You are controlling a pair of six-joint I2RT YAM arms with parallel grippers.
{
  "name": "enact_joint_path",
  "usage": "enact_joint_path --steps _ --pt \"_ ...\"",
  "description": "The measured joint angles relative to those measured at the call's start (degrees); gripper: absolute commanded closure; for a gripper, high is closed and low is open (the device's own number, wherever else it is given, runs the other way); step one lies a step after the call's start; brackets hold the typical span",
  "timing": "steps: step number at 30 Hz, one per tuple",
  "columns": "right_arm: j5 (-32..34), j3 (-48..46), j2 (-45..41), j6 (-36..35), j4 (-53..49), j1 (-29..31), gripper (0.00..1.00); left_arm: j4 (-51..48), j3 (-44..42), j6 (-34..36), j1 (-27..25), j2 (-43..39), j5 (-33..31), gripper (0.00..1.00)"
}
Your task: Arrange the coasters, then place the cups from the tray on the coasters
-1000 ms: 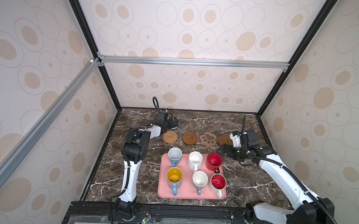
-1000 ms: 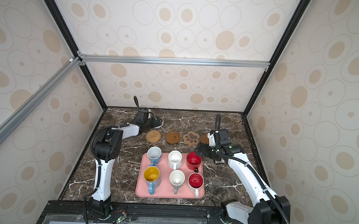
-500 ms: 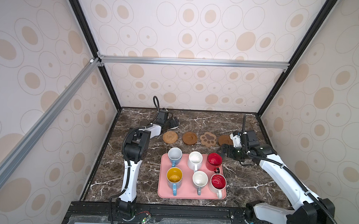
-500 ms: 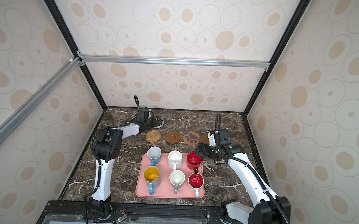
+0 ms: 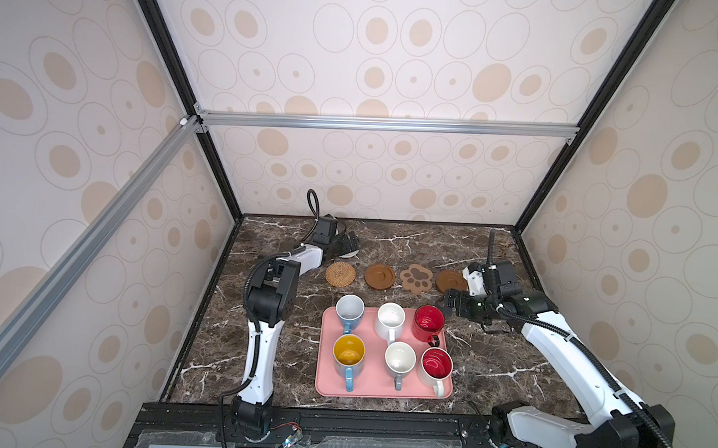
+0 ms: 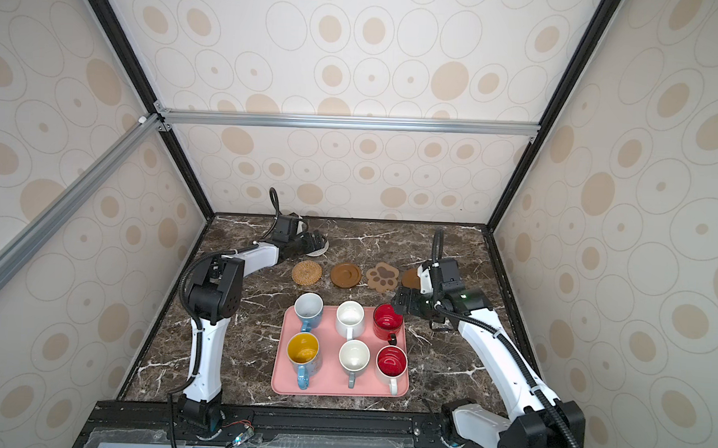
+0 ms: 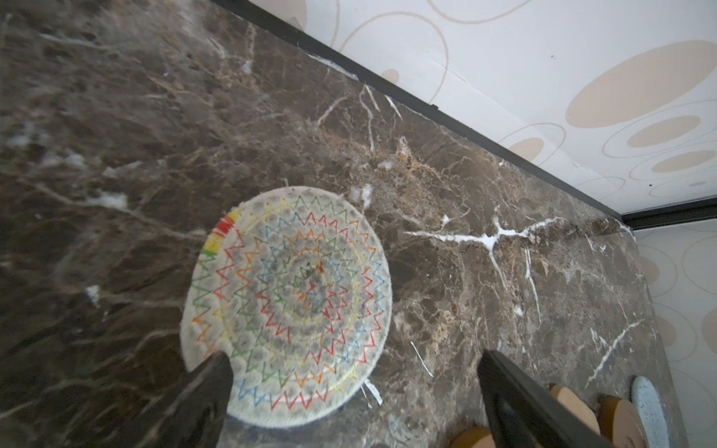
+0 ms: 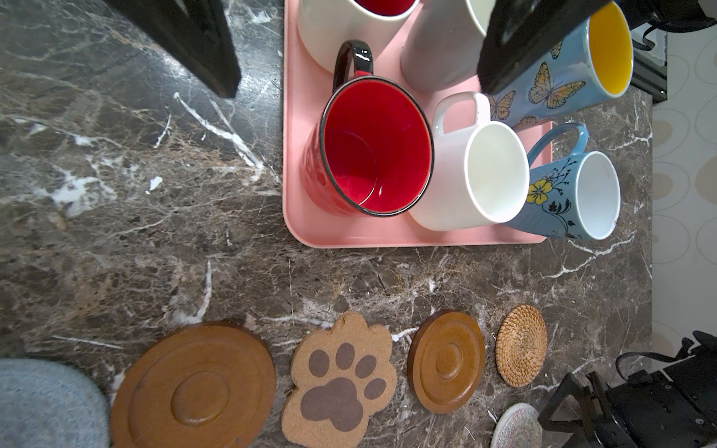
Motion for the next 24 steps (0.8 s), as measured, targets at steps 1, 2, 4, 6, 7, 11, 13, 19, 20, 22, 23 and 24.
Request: enact_joint_path --steps 1,2,4,6,7,11,13,19,20,22,23,24 --pt "0.00 0.00 -0.04 0.04 0.00 0.00 0.00 0.00 -1.16 0.02 0.00 -1.22 0.04 0.00" --pt "-0.04 0.00 -0.09 0.17 0.04 0.00 0.00 0.04 -3.06 0.02 0.00 -3.34 0.15 0.00" --pt "-0.17 -0.11 -0.22 0.33 0.11 0.00 0.00 0.74 -6.95 0.00 0.00 -7.80 0.39 0.00" --pt "-0.44 -0.33 -0.31 0.63 0.26 0.02 0.00 2.56 -11.43 -0.35 0.00 -12.26 0.46 0.00" --pt "-0.52 -0.48 -0.31 0.70 0.42 0.02 0.00 3.39 -14.21 -0.81 0.00 -14.84 0.46 0.00" --pt "-1.31 -1.05 -0.22 0.90 0.55 0.20 0.00 8.00 -24.90 -3.06 -0.22 -23.34 0.11 0.00" --pt "-1.81 -1.05 0.07 0.85 0.63 0.24 0.00 9.31 -29.49 -4.11 -0.63 -26.45 -0.63 0.00" --pt "-2.75 -0.33 2.67 -0.02 0.50 0.39 0.00 9.68 -34.88 -5.20 -2.80 -31.63 -2.93 0.00" --pt "-2.75 -0.07 3.10 -0.11 0.46 0.42 0.00 9.68 -35.08 -5.20 -3.17 -32.41 -3.32 0.00" --pt "-2.54 0.68 4.07 -0.24 0.39 0.46 0.00 9.81 -35.47 -5.25 -3.80 -33.57 -3.67 0.00" --pt "-2.49 1.09 4.55 -0.24 0.39 0.48 0.00 9.90 -35.80 -5.27 -4.09 -34.16 -3.87 0.00" --pt "-2.43 1.53 4.98 -0.22 0.33 0.48 0.00 10.03 -36.15 -5.40 -4.33 -34.60 -3.96 0.00"
